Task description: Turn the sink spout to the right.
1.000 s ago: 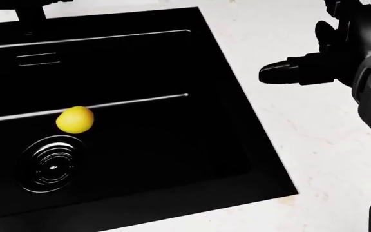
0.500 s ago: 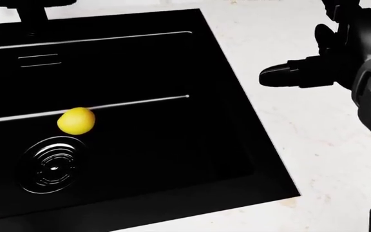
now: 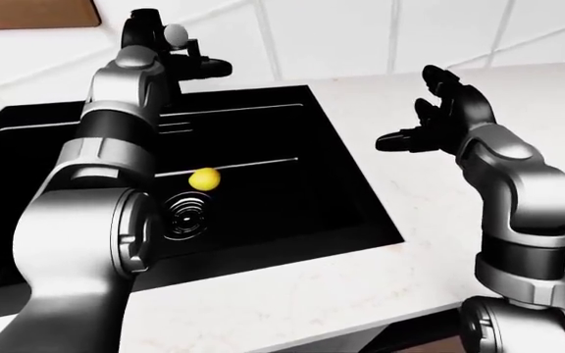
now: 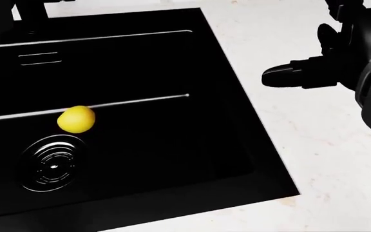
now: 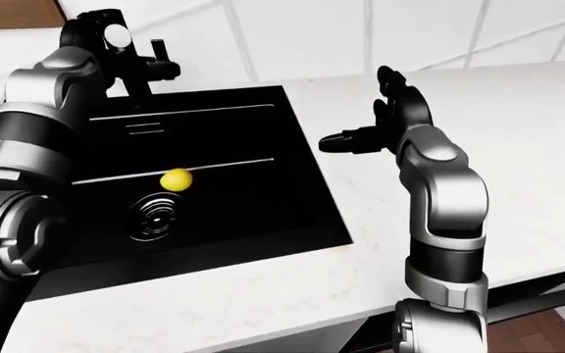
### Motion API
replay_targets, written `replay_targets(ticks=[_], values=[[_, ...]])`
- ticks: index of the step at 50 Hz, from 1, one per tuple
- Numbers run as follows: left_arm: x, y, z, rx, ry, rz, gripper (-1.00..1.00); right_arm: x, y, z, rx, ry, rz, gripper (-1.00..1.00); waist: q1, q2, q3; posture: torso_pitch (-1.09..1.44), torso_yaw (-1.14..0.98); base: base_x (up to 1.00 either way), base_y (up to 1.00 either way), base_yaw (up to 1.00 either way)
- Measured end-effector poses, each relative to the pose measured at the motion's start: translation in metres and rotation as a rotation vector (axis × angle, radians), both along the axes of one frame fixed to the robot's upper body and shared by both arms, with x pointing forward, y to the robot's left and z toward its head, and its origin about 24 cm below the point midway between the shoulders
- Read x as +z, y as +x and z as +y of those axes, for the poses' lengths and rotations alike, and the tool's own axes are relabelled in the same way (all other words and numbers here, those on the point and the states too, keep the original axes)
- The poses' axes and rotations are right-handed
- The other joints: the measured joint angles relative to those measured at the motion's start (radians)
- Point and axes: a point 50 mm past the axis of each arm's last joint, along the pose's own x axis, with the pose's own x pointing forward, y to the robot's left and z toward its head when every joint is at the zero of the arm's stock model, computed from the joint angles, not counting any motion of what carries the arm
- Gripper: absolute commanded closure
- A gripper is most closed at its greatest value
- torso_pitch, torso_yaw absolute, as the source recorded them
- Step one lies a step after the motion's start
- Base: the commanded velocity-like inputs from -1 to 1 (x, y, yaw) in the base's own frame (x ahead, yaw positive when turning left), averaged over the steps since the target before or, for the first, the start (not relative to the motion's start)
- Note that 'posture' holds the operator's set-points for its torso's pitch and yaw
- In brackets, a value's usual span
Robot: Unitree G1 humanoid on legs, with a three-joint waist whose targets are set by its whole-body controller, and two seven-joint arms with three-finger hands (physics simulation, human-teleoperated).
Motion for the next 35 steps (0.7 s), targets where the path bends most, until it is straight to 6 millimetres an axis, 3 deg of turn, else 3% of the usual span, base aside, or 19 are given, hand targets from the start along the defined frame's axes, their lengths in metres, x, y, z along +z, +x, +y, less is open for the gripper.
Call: replay_targets(ticks=[35], values=[[-0.006,0.003,-0.023,-0.046,0.018,0.004,-1.0,-0.002,-0.001,-0.002,-0.004,0.003,0.002,-1.0,0.001,-0.003,-0.002,0.0,0.0,0.0,0.0,0.0]])
